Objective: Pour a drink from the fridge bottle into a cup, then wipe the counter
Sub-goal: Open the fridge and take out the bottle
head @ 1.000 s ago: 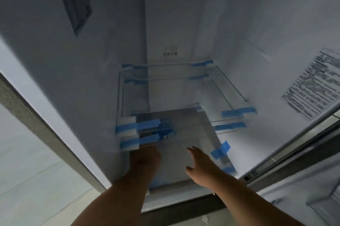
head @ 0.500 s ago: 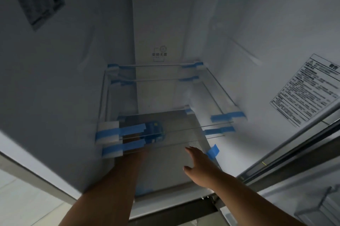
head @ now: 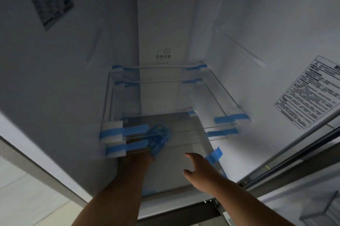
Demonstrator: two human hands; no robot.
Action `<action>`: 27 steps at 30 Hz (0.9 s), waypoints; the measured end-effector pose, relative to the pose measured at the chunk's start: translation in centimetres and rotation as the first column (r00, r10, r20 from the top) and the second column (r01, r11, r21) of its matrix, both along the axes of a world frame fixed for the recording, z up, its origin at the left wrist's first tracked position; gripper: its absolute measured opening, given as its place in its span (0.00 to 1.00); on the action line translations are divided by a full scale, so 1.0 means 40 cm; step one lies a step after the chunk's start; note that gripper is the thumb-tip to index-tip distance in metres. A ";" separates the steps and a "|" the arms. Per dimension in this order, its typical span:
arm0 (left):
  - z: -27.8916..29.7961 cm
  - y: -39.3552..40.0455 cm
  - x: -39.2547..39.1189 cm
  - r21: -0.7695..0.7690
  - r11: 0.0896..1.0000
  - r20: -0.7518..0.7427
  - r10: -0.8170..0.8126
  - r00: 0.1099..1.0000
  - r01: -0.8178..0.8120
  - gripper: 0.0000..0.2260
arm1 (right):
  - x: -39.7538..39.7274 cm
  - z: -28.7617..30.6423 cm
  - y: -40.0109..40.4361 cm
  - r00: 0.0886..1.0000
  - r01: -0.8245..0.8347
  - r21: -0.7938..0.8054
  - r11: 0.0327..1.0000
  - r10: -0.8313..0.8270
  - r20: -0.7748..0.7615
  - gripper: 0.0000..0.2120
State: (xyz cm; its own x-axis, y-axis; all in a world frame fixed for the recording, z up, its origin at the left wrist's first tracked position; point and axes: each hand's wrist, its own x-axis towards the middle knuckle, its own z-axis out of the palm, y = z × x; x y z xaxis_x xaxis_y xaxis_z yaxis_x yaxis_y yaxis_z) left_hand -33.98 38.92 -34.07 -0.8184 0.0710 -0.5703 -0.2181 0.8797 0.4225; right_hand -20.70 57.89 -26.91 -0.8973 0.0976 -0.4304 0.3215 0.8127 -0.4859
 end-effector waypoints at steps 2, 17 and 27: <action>0.001 0.015 0.041 -0.077 0.997 -0.045 0.008 0.999 -0.012 0.40 | -0.005 -0.003 -0.011 1.000 0.023 -0.032 0.999 -0.023 0.008 0.33; -0.047 -0.068 0.286 0.316 0.887 -0.038 -0.343 0.939 0.337 0.30 | -0.038 -0.169 -0.135 0.895 0.430 -0.091 0.898 -0.411 0.174 0.66; -0.002 -0.134 0.237 0.301 0.934 -0.208 -0.132 0.969 0.192 0.20 | -0.017 -0.169 -0.094 0.924 0.382 0.020 0.924 -0.382 0.029 0.44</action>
